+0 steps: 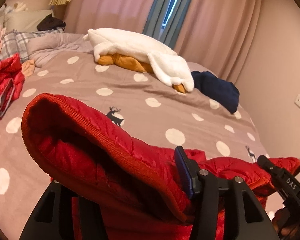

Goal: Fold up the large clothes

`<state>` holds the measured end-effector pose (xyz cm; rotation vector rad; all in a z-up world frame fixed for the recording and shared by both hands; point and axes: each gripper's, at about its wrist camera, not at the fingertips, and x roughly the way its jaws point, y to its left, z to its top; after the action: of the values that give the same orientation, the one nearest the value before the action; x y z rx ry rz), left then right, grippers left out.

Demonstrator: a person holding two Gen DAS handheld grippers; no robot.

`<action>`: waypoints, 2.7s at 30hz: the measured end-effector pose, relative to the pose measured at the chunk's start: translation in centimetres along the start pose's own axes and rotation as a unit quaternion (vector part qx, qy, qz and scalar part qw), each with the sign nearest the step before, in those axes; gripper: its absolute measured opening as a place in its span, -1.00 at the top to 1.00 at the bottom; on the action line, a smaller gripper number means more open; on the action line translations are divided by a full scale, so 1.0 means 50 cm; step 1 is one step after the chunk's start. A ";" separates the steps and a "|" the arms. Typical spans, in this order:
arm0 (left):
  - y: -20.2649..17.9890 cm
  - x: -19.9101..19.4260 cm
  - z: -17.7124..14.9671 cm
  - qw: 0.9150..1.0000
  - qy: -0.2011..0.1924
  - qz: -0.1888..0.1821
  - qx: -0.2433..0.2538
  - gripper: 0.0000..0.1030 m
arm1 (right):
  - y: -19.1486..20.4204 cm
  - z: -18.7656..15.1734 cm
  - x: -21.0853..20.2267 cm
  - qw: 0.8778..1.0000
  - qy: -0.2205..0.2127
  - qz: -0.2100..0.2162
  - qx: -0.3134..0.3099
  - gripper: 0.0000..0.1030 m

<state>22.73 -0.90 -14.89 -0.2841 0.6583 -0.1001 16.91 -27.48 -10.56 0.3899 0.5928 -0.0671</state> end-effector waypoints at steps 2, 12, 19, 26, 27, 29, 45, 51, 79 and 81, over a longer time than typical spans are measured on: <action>0.001 -0.001 0.001 1.000 0.000 -0.002 -0.002 -0.11 | 0.000 0.000 0.002 1.000 0.002 0.000 0.001 0.33; 0.000 -0.009 -0.001 1.000 -0.001 0.006 0.001 -0.27 | 0.017 -0.003 -0.004 1.000 0.007 0.010 -0.015 -0.14; 0.015 -0.040 0.009 0.999 -0.031 0.006 -0.022 -0.47 | 0.024 -0.003 -0.018 1.000 -0.006 0.013 -0.019 -0.70; 0.015 -0.057 0.017 0.998 -0.058 0.017 -0.022 -0.52 | 0.036 0.006 -0.039 0.999 -0.027 0.013 -0.035 -0.72; 0.015 -0.057 0.017 0.998 -0.059 0.016 -0.022 -0.53 | 0.037 0.006 -0.038 0.999 -0.026 0.013 -0.035 -0.72; 0.014 -0.055 0.015 0.998 -0.059 0.020 -0.018 -0.54 | 0.036 0.005 -0.035 0.999 -0.022 0.012 -0.034 -0.72; 0.036 -0.045 0.017 0.998 -0.048 -0.020 -0.037 -0.97 | 0.033 0.005 -0.016 0.999 -0.012 0.009 -0.038 -0.72; 0.042 -0.026 0.011 0.999 -0.037 0.013 -0.037 -0.97 | 0.033 0.000 -0.002 0.999 -0.008 0.008 -0.037 -0.80; 0.053 0.222 -0.076 0.993 0.010 0.121 -0.001 -0.97 | -0.009 -0.108 0.261 0.987 0.076 -0.100 -0.101 -1.00; 0.051 0.223 -0.077 0.992 0.010 0.124 0.000 -0.97 | -0.005 -0.109 0.263 0.987 0.076 -0.102 -0.102 -1.00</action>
<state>29.15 -1.37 -25.12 -0.1988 0.7078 0.1344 24.86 -25.01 -22.09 0.1349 0.7816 -0.1727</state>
